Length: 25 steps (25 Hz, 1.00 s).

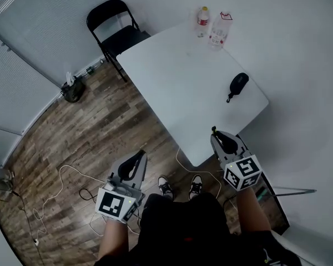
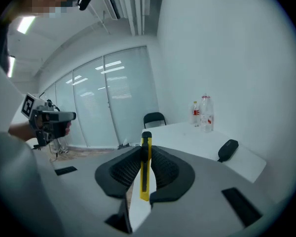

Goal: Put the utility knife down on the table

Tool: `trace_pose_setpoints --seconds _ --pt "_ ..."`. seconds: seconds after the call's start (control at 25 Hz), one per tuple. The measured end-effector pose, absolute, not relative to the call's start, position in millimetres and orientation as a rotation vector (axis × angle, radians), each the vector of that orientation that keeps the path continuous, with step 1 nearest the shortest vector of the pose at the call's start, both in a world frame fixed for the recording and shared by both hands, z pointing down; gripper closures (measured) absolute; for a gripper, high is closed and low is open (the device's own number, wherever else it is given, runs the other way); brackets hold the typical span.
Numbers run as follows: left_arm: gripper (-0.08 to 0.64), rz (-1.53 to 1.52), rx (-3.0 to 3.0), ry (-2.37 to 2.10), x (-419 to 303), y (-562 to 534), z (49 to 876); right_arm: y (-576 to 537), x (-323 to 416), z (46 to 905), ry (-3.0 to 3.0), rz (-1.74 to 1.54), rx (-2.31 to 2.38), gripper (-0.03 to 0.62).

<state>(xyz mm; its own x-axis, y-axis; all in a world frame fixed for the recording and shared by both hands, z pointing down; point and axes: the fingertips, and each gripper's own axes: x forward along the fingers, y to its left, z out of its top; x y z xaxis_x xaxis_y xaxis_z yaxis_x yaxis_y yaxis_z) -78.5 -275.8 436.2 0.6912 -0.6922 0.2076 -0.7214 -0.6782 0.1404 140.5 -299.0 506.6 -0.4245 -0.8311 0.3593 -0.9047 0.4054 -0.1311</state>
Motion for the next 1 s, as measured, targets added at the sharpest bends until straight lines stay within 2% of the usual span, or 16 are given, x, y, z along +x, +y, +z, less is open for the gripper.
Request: trace_pose_setpoints --seconds 0.48,0.68,1.0 --pt "0.529 0.275 2.549 -1.220 -70 -260 476 -328 136 696 -2.142 0.633 1.127 0.517" --pt "0.529 0.291 2.528 -1.243 -75 -258 483 -330 130 731 -2.071 0.735 1.089 0.517" --pt "0.529 0.291 2.502 -1.244 -74 -261 485 -323 128 758 -1.957 0.629 0.989 0.517"
